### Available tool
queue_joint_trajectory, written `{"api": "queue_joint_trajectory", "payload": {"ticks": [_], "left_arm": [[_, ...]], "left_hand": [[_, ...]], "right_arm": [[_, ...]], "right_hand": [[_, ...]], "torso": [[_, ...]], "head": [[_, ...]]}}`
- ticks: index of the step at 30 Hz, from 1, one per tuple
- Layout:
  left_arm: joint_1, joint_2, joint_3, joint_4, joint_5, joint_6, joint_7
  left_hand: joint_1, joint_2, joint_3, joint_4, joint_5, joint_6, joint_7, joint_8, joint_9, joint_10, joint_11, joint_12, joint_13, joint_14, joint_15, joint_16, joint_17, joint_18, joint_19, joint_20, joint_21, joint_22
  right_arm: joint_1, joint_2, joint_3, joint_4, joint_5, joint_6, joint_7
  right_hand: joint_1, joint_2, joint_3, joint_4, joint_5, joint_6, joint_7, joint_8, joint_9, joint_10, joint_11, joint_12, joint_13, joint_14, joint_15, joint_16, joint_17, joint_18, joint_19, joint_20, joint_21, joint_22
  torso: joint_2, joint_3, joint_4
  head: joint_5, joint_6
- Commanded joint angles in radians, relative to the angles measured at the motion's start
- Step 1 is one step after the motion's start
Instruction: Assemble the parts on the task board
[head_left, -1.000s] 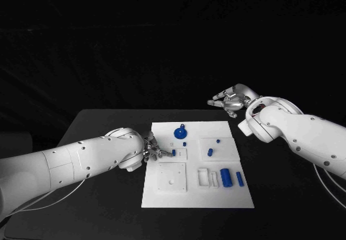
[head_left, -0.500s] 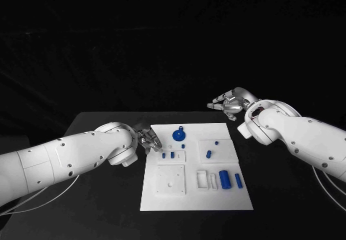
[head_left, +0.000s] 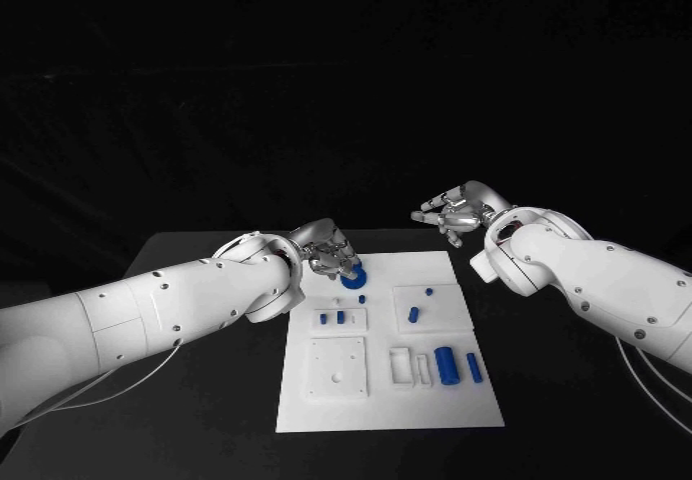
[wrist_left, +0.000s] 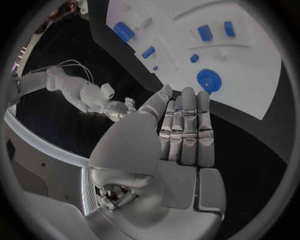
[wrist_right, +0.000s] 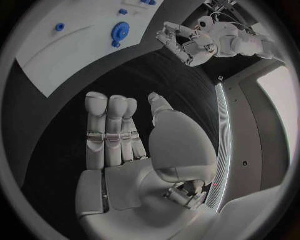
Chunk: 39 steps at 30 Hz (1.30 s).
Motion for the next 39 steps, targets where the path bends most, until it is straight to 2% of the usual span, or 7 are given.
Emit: {"api": "queue_joint_trajectory", "payload": {"ticks": [1,9,12,16,32,37,39], "left_arm": [[0.001,0.036,-0.009,-0.039,-0.130,-0.015,0.074],[0.000,0.111,-0.055,-0.145,-0.209,0.003,0.088],[-0.003,0.129,-0.065,-0.171,-0.235,0.028,0.091],[-0.013,0.156,-0.073,-0.208,-0.267,0.053,0.097],[-0.047,0.201,-0.076,-0.285,-0.305,0.102,0.084],[-0.055,0.204,-0.076,-0.299,-0.307,0.108,0.084],[-0.057,0.206,-0.076,-0.302,-0.307,0.112,0.085]], "left_hand": [[-0.019,-0.004,0.012,-0.009,-0.006,-0.001,0.003,-0.002,-0.010,-0.005,0.000,-0.004,-0.002,0.019,-0.002,-0.003,0.002,0.016,0.020,0.000,-0.014,0.014],[-0.035,-0.018,0.014,-0.006,-0.024,-0.016,0.003,-0.002,-0.011,-0.010,-0.002,-0.004,-0.001,0.063,-0.009,0.038,0.024,0.022,0.072,-0.006,-0.015,0.033],[-0.045,-0.030,0.009,0.000,-0.024,-0.019,0.003,-0.002,-0.011,-0.020,0.001,-0.005,-0.001,0.066,-0.007,0.041,0.027,0.022,0.079,-0.005,-0.022,0.032],[-0.068,-0.054,-0.007,0.018,-0.006,-0.030,0.006,-0.001,-0.010,-0.039,0.007,-0.004,-0.001,0.068,-0.004,0.041,0.027,0.021,0.088,0.000,-0.039,0.018],[-0.056,-0.065,0.045,0.053,0.021,-0.022,0.003,-0.001,-0.011,-0.059,0.011,-0.005,-0.001,0.063,-0.002,0.144,0.049,0.033,0.121,0.001,-0.043,0.064],[-0.059,-0.065,0.047,0.056,0.023,-0.018,0.002,-0.001,-0.011,-0.061,0.011,-0.005,-0.002,0.063,-0.002,0.147,0.047,0.032,0.122,0.001,-0.041,0.064],[-0.060,-0.065,0.047,0.057,0.022,-0.016,0.001,-0.001,-0.010,-0.060,0.010,-0.005,-0.001,0.064,-0.002,0.150,0.047,0.032,0.123,0.000,-0.040,0.064]], "right_arm": [[0.000,0.005,0.000,-0.001,0.017,-0.026,0.044],[0.000,0.014,0.000,-0.001,0.023,-0.057,0.060],[0.000,0.016,0.000,-0.001,0.026,-0.065,0.070],[0.000,0.019,0.000,0.001,0.031,-0.071,0.085],[0.000,0.023,0.000,0.007,0.035,-0.087,0.091],[0.000,0.022,0.000,0.009,0.035,-0.089,0.091],[0.000,0.022,0.000,0.010,0.035,-0.090,0.091]], "right_hand": [[-0.002,0.010,-0.001,-0.009,0.009,0.006,-0.001,0.002,0.001,0.010,0.000,-0.015,-0.048,0.007,-0.003,-0.007,0.003,0.006,0.021,-0.008,-0.025,-0.004],[0.001,0.010,0.001,-0.009,0.029,0.008,0.001,0.002,0.001,-0.004,0.002,-0.050,-0.149,-0.006,0.001,-0.025,0.004,0.008,0.017,-0.005,-0.118,-0.006],[0.007,0.008,0.001,-0.013,0.036,0.008,0.001,0.002,0.001,-0.004,0.003,-0.079,-0.210,-0.009,0.005,-0.059,-0.035,0.015,0.003,0.000,-0.255,-0.054],[0.012,0.015,0.001,-0.038,0.039,0.036,-0.001,0.002,0.001,-0.016,0.004,-0.091,-0.254,-0.017,0.005,-0.064,-0.057,0.010,0.009,-0.001,-0.289,-0.076],[0.004,0.017,0.004,-0.046,0.042,0.038,-0.001,0.003,0.001,-0.018,0.005,-0.094,-0.309,-0.020,0.005,-0.056,-0.083,0.010,0.022,-0.001,-0.314,-0.085],[0.004,0.017,0.004,-0.046,0.042,0.038,-0.001,0.003,0.001,-0.018,0.005,-0.094,-0.309,-0.020,0.005,-0.056,-0.083,0.010,0.022,-0.001,-0.314,-0.085],[0.004,0.017,0.004,-0.046,0.042,0.038,-0.001,0.003,0.001,-0.018,0.005,-0.094,-0.309,-0.020,0.005,-0.056,-0.083,0.010,0.022,-0.001,-0.314,-0.085]], "torso": [[0.006,0.0028,-0.0040],[0.012,0.0092,-0.0082],[0.013,0.0098,-0.0091],[0.013,0.0096,-0.0084],[0.013,0.0102,-0.0082],[0.014,0.0074,-0.0067],[0.014,0.0079,-0.0065]], "head": [[0.002,0.004],[0.000,0.010],[0.000,0.011],[0.000,0.010],[-0.002,0.007],[-0.005,0.005],[-0.005,0.005]]}}
